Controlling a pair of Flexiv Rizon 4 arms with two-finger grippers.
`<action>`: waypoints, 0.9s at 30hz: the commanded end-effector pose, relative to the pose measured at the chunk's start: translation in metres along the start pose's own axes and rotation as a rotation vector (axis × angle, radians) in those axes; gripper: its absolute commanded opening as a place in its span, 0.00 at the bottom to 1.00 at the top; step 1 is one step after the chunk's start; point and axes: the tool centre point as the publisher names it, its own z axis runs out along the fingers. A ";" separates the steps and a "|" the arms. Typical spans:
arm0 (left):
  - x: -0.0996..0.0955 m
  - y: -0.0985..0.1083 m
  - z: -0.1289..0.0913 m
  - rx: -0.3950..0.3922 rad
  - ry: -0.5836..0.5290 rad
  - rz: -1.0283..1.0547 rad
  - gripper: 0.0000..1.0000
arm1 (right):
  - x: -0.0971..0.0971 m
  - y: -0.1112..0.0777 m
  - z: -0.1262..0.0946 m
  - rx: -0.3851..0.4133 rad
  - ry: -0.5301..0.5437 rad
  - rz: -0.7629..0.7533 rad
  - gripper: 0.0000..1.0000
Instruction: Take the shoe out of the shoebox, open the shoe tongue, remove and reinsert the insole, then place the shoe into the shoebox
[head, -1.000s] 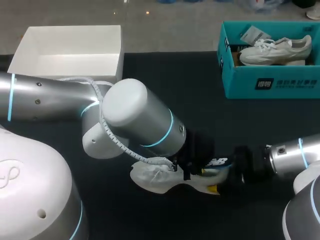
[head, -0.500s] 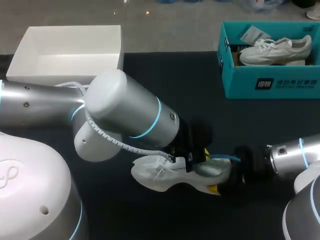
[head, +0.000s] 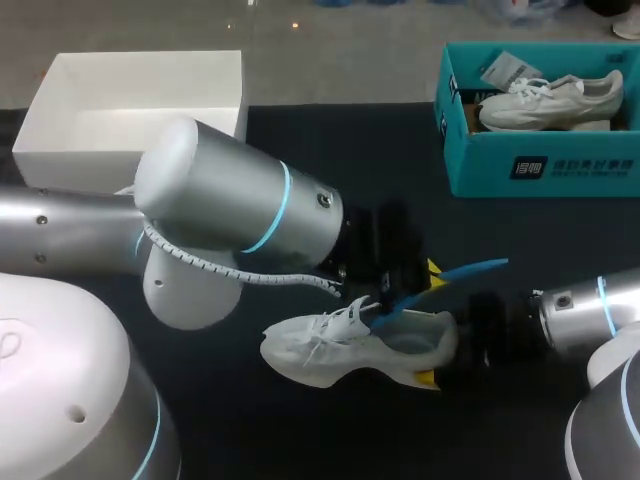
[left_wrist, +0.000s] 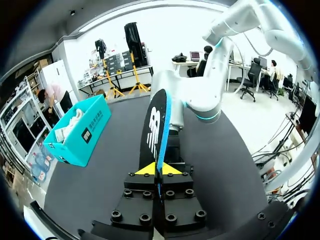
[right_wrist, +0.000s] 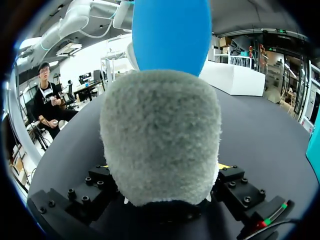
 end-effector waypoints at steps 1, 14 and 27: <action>0.000 -0.017 -0.008 0.060 0.020 0.007 0.00 | 0.001 0.001 0.002 0.004 -0.003 0.000 0.00; 0.007 -0.059 -0.048 0.215 0.052 0.035 0.00 | 0.001 0.001 0.002 0.004 -0.003 0.000 0.00; 0.038 -0.075 -0.078 0.539 0.125 -0.087 0.00 | 0.001 0.001 0.002 0.004 -0.003 0.000 0.00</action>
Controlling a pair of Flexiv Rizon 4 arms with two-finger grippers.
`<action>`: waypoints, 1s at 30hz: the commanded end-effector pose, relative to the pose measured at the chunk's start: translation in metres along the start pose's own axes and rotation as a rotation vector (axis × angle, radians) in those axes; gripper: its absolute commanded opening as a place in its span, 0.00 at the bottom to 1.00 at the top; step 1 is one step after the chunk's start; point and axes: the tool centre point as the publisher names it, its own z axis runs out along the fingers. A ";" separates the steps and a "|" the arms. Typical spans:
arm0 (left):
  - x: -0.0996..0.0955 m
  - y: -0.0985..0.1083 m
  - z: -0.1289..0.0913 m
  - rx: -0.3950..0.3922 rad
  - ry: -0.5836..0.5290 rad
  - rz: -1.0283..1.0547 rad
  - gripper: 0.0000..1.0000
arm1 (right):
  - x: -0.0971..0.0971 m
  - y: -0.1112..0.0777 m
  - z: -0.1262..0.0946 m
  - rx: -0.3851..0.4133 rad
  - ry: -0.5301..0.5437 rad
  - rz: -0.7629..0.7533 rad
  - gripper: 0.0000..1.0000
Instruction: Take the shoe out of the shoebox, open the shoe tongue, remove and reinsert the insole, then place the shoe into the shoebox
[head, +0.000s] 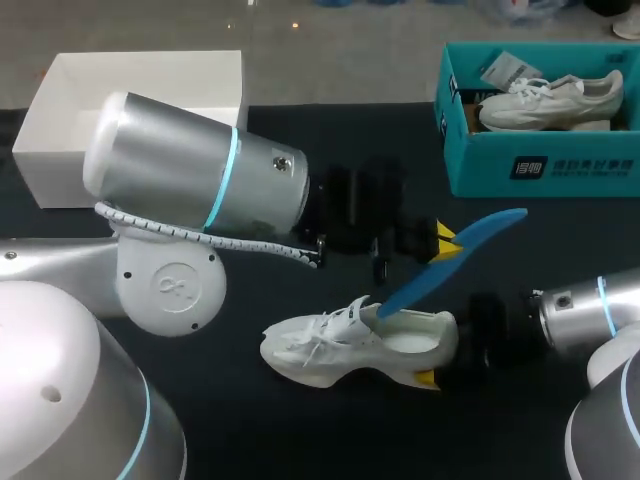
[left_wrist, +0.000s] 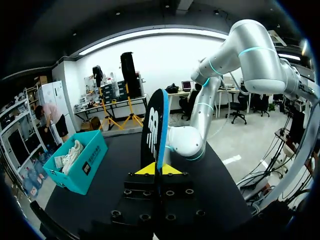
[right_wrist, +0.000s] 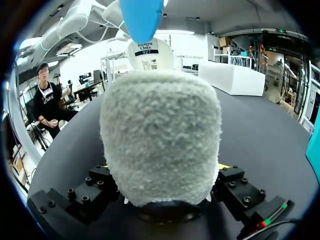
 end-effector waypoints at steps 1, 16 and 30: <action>0.029 -0.003 -0.019 0.310 0.064 -0.084 0.00 | 0.001 0.001 0.002 0.004 -0.003 0.000 0.00; 0.078 0.005 -0.047 0.532 0.180 -0.180 0.00 | 0.001 0.001 0.002 0.004 -0.003 0.000 0.00; 0.056 0.021 -0.088 0.558 0.227 -0.246 0.00 | 0.001 0.001 0.002 0.004 -0.003 0.000 0.00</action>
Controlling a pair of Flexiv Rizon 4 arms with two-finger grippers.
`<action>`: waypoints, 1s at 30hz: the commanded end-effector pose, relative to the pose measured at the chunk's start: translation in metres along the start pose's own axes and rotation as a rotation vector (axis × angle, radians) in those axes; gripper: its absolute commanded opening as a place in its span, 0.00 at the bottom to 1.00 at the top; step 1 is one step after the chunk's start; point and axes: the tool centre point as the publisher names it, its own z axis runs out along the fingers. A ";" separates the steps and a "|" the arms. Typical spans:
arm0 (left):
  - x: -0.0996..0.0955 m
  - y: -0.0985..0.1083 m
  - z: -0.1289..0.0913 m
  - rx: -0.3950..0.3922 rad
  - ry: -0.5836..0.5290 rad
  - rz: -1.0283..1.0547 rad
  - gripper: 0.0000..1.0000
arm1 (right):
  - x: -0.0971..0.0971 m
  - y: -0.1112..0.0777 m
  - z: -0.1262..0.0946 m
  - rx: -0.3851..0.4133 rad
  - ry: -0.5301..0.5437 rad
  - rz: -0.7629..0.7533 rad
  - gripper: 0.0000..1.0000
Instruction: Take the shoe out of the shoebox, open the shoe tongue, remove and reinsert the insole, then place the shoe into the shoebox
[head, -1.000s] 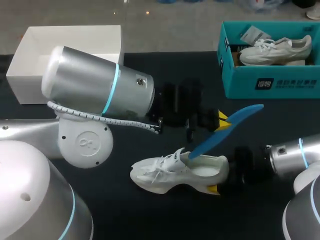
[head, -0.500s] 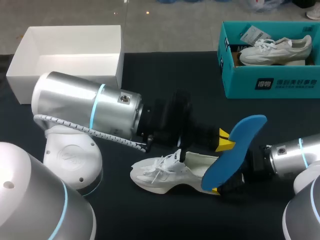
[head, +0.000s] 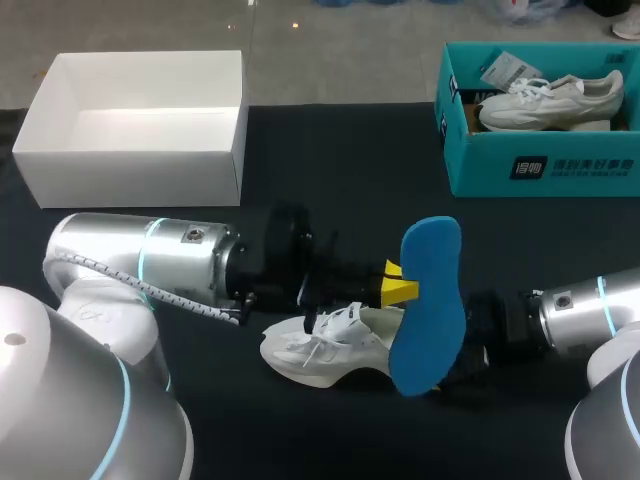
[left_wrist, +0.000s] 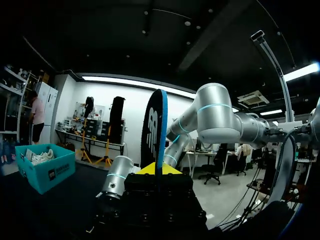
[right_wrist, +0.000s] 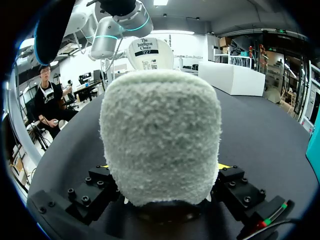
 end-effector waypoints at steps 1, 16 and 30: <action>-0.008 0.001 -0.039 0.022 0.032 -0.005 0.00 | 0.001 0.001 0.002 0.004 -0.003 0.000 0.00; -0.047 -0.011 -0.037 0.007 0.114 0.017 0.00 | 0.001 0.001 0.002 0.004 -0.003 0.000 0.00; -0.026 -0.040 -0.017 0.074 0.207 -0.204 0.00 | 0.001 0.001 0.002 0.004 -0.003 0.000 0.00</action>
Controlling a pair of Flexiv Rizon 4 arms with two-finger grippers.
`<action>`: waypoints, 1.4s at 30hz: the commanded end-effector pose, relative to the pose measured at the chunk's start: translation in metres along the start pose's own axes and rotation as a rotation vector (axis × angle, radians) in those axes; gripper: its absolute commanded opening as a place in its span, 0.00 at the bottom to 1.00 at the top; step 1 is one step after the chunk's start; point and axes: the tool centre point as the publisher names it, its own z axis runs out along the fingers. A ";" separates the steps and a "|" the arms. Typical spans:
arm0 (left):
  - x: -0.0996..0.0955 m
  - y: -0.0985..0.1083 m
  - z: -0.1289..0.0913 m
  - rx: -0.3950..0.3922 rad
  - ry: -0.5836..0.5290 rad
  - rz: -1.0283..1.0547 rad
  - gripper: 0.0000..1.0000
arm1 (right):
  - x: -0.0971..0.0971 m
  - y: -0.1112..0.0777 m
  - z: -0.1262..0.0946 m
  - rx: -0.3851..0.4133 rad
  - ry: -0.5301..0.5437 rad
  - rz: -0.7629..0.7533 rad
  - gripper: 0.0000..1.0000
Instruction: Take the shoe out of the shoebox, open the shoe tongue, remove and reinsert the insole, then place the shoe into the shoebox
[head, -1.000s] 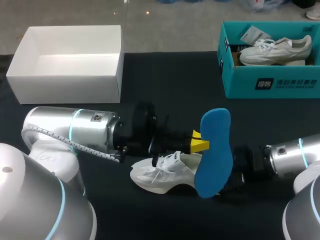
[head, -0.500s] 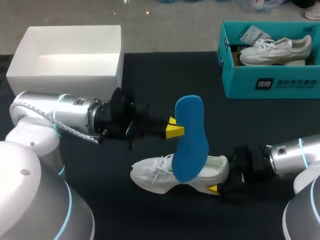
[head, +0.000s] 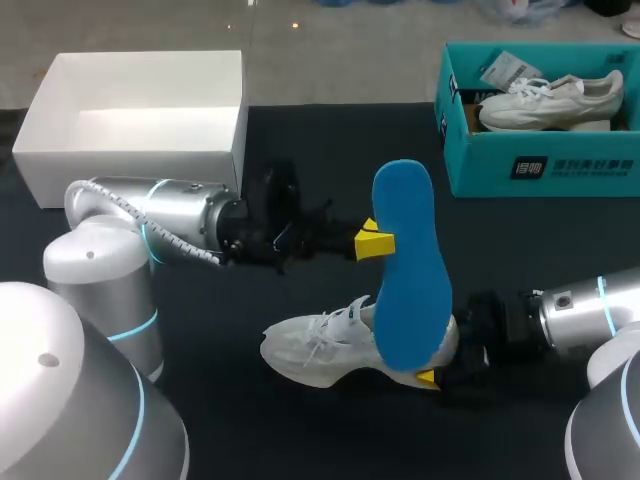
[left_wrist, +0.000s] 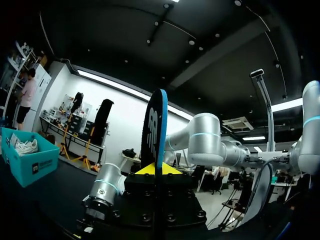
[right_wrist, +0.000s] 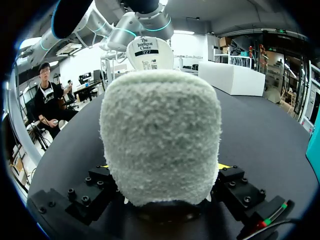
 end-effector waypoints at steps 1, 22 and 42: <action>0.002 -0.005 0.002 -0.020 0.029 -0.023 0.00 | 0.001 0.001 0.002 0.004 -0.003 0.000 0.00; 0.051 -0.022 -0.013 -0.038 -0.033 -0.056 0.00 | 0.001 0.001 0.002 0.004 -0.003 0.000 0.00; 0.042 -0.026 -0.013 0.033 -0.032 -0.011 0.00 | 0.001 0.001 0.002 0.004 -0.003 0.000 0.00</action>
